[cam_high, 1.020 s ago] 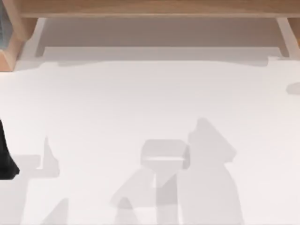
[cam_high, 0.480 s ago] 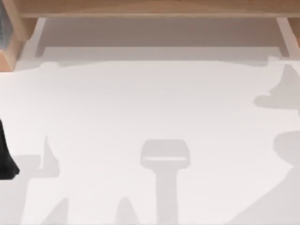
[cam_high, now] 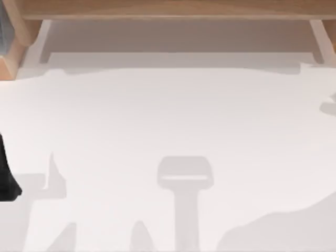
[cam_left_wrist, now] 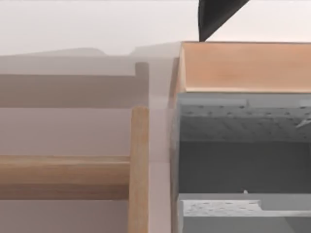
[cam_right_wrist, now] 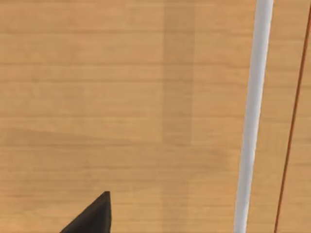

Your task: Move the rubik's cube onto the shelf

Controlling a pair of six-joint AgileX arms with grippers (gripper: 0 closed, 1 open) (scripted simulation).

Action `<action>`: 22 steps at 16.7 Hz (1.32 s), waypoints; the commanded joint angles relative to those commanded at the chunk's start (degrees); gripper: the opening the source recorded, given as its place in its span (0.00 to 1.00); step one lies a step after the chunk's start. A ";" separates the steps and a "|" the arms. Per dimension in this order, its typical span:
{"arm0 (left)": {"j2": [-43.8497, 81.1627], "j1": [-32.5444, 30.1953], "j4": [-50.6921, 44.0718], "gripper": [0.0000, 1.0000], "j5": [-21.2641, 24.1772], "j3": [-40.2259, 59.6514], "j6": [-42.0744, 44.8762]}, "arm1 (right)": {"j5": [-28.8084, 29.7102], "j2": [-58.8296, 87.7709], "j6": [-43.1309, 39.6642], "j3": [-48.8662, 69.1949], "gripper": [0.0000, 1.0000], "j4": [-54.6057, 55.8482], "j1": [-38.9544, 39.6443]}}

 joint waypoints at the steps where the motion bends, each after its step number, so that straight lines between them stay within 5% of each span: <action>1: 0.00 0.00 0.00 1.00 0.00 0.00 0.00 | 0.00 0.00 0.00 0.00 1.00 0.00 0.00; 15: 0.00 0.00 0.00 1.00 0.00 0.00 0.00 | 1.40 2.98 -0.04 6.58 1.00 -3.63 1.36; 22: 0.00 0.00 0.00 1.00 0.00 0.00 0.00 | 1.40 2.98 -0.04 6.58 0.47 -3.63 1.36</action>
